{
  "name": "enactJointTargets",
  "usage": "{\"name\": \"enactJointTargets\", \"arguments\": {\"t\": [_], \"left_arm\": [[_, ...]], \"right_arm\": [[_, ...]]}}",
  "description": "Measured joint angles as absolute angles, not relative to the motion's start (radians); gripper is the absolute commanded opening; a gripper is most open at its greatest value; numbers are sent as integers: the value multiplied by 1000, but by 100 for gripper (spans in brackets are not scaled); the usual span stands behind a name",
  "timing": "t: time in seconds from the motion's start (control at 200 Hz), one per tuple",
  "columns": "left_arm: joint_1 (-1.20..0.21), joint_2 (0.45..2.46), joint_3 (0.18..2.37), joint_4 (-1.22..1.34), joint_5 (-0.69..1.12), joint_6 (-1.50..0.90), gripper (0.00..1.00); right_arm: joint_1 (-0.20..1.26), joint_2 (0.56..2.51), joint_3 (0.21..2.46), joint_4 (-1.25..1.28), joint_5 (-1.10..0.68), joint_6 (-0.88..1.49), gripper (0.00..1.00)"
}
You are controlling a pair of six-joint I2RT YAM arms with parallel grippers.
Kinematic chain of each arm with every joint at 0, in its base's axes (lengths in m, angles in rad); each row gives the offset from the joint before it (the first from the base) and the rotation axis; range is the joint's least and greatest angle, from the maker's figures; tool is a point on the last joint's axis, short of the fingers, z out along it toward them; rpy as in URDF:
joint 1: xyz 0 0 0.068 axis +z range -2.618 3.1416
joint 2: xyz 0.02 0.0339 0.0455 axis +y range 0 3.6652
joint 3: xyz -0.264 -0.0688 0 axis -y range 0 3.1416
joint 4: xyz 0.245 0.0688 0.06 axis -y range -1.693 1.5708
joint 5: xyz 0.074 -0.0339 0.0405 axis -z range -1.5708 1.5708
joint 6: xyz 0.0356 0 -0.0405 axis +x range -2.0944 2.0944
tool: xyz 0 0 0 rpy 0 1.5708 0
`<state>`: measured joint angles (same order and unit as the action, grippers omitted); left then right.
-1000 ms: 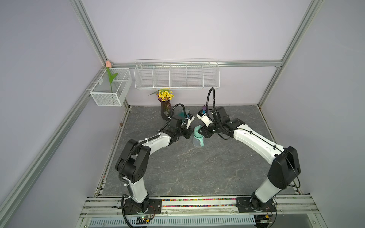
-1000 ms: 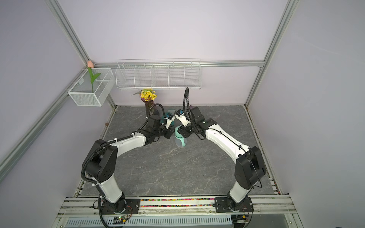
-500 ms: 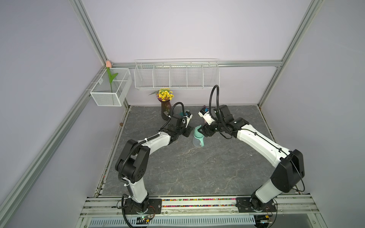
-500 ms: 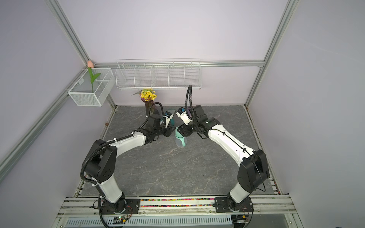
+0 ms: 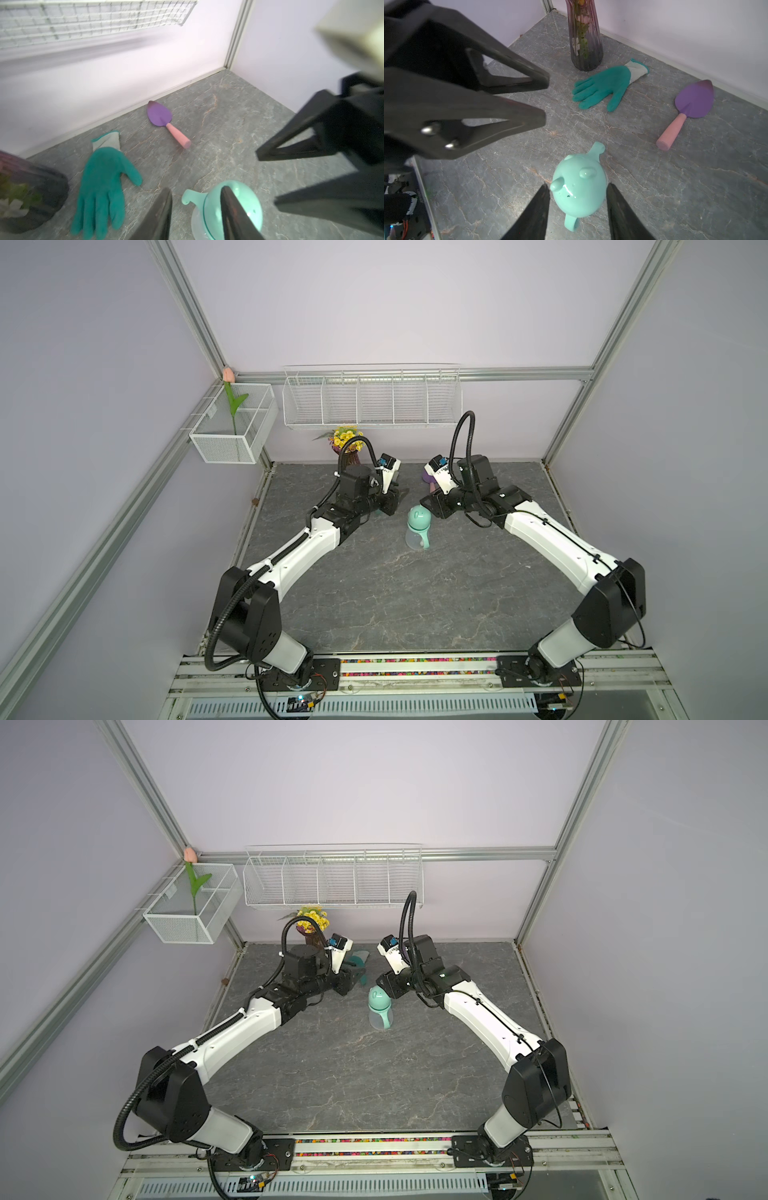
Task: Assemble the baby bottles
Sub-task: Close the lid on the baby bottle.
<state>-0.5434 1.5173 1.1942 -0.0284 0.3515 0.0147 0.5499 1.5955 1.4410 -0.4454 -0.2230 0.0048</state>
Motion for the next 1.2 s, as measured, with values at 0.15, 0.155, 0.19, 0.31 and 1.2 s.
{"name": "enactJointTargets", "arguments": {"t": [0.15,0.155,0.19,0.31,1.2], "left_arm": [[-544,1513,1194,-36,479,9,28],[-543,1514,1194,-36,482,9,28],[-543,1518,1193,-37,499,8,26],[-543,1543,1191,-36,546,7,26],[-544,1678,1176,25,623,-19,20]], "right_arm": [[549,1596,1414,-426,-224,31,43],[549,1596,1413,-425,-224,32,43],[548,1596,1402,-422,-224,39,43],[545,1602,1371,-417,-224,57,43],[544,1622,1353,-381,-217,90,39]]}}
